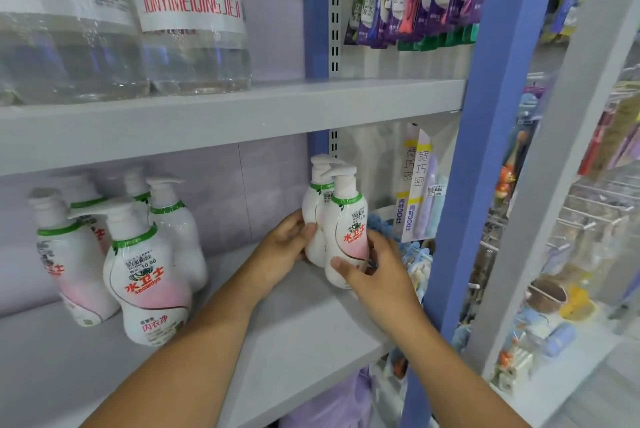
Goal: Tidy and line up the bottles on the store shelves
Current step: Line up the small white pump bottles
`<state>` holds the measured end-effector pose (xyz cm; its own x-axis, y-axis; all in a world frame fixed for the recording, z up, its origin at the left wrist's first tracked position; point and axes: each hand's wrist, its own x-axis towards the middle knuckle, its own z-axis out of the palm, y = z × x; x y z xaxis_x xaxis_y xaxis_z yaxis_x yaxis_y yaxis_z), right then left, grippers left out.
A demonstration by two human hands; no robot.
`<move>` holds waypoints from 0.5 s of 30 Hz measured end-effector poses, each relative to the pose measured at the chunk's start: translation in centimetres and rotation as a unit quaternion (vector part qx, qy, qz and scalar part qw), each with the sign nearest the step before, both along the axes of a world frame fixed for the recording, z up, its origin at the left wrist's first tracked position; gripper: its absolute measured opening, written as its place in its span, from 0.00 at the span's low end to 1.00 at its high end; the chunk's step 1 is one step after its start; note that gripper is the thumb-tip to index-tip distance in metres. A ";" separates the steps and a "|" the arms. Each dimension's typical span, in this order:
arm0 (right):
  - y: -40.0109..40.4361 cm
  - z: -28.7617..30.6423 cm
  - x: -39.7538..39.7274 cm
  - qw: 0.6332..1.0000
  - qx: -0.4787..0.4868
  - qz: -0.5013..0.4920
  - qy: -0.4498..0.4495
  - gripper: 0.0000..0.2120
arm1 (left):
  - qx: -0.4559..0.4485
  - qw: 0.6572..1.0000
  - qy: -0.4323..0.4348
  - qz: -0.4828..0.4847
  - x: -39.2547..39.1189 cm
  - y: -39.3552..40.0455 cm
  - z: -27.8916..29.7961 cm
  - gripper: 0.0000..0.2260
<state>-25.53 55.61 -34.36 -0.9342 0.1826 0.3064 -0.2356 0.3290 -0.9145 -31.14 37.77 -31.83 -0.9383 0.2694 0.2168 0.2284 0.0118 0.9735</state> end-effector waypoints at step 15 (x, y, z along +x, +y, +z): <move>-0.5 0.5 0.7 1.000 0.022 -0.022 0.001 0.28 | -0.002 1.000 -0.008 -0.001 0.7 0.3 0.4 0.16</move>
